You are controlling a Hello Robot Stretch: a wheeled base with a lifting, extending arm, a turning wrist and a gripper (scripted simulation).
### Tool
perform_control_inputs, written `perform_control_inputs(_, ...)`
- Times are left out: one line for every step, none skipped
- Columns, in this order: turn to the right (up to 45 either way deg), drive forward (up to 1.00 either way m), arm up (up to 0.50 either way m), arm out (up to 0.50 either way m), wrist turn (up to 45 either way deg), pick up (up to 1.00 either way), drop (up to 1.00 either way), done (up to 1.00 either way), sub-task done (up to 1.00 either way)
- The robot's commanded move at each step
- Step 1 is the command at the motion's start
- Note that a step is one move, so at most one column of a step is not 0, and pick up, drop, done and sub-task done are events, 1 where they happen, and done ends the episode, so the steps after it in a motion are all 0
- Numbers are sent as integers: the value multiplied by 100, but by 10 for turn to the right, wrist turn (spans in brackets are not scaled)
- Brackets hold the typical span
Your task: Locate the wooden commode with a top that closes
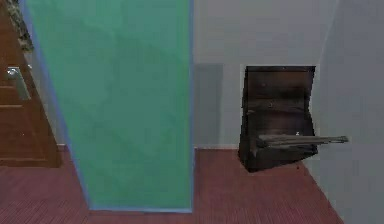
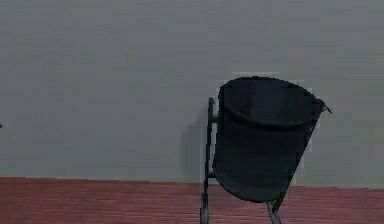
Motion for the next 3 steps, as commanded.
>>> perform_control_inputs(330, 0, 0, 0, 0, 0, 0, 0, 0)
perform_control_inputs(0, 80, 0, 0, 0, 0, 0, 0, 0)
perform_control_inputs(-120, 0, 0, 0, 0, 0, 0, 0, 0)
